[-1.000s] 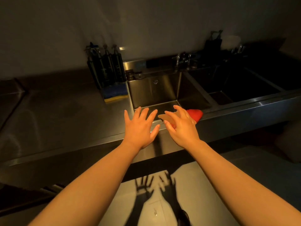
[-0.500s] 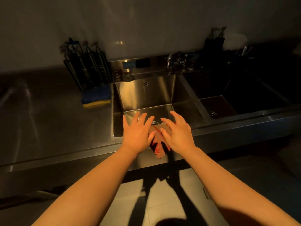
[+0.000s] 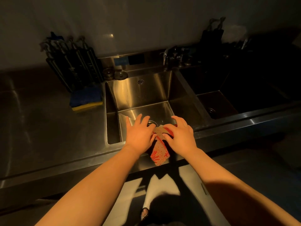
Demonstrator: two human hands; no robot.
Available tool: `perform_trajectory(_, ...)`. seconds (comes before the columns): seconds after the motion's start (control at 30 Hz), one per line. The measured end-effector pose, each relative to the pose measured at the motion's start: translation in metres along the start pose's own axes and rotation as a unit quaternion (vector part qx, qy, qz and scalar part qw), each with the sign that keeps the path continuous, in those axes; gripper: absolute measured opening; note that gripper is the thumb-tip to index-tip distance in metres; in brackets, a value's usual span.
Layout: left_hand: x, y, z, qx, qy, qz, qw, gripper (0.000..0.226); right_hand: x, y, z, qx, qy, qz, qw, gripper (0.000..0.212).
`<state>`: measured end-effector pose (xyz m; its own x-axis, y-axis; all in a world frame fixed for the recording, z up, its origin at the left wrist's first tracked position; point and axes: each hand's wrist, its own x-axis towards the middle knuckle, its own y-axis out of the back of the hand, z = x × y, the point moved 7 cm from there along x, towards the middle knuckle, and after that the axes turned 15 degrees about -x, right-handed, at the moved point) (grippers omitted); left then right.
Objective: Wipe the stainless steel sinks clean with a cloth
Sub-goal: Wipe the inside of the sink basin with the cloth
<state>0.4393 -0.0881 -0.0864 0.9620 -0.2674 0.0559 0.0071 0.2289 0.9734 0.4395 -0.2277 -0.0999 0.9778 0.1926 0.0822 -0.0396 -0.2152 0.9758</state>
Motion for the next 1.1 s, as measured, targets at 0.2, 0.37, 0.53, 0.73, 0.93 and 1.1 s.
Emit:
perform_trajectory(0.2, 0.003, -0.024, -0.009, -0.009, -0.035, -0.050, 0.998, 0.050, 0.007, -0.031, -0.009, -0.040, -0.005, -0.035, 0.999, 0.040)
perform_trajectory(0.37, 0.005, -0.042, -0.012, -0.009, -0.052, -0.084, 0.995, 0.049, 0.005, -0.049, -0.006, -0.091, -0.021, -0.066, 0.993, 0.050)
perform_trajectory(0.53, 0.010, -0.057, -0.013, 0.006, -0.045, -0.133, 0.990, 0.050, 0.002, -0.060, -0.002, -0.106, -0.038, -0.095, 0.989, 0.057)
perform_trajectory(0.73, 0.012, -0.084, -0.020, -0.085, 0.029, -0.242, 0.966, 0.061, 0.001, -0.080, 0.004, -0.056, -0.090, -0.153, 0.983, 0.061)
perform_trajectory(0.93, 0.017, -0.085, -0.018, -0.070, -0.003, -0.207, 0.976, 0.055, 0.000, -0.080, 0.005, -0.085, -0.083, -0.110, 0.987, 0.052)
perform_trajectory(1.1, 0.014, -0.085, -0.022, -0.100, -0.052, -0.197, 0.974, 0.059, 0.002, -0.074, 0.004, -0.104, -0.065, -0.111, 0.986, 0.047)
